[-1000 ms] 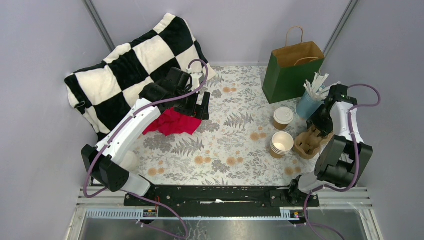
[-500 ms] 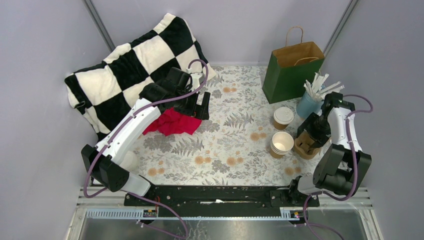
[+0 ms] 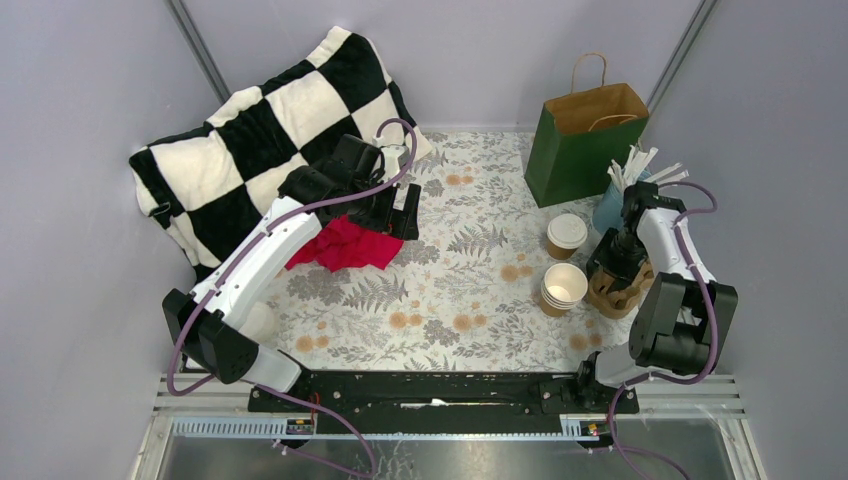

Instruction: Pack the takeout coffee

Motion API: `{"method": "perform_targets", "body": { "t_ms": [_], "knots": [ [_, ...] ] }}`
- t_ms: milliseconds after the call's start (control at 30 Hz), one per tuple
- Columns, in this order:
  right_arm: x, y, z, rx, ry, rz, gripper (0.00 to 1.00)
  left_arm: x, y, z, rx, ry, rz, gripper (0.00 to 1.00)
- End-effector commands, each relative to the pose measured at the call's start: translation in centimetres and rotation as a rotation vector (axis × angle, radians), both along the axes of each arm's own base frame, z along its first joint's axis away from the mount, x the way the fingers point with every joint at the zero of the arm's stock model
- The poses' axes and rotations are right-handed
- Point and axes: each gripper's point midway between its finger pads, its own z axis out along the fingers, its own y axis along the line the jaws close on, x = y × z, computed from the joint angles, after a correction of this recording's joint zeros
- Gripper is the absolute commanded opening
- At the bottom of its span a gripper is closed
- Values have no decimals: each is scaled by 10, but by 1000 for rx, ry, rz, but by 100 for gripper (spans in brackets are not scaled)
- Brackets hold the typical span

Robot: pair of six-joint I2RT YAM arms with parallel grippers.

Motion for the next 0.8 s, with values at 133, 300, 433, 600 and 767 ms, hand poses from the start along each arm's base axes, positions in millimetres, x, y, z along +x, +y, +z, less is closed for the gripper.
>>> {"method": "perform_targets", "body": {
  "t_ms": [133,300,433,600,767],
  "knots": [
    [-8,-16,-11,-104,18,17,43,-1,-3,19,-42,-55,-15,99],
    [-14,-19,-5,-121,51,-3,40,-3,-3,19,-41,-55,-20,99],
    [-28,-22,6,-156,60,-50,29,-2,-4,19,-41,-55,-21,99],
    [-9,-20,21,-135,-33,-56,38,-2,-4,17,-37,-53,-18,99],
    [23,-26,15,-98,-108,-14,40,-3,-3,17,-32,-56,-20,99]
  ]
}}
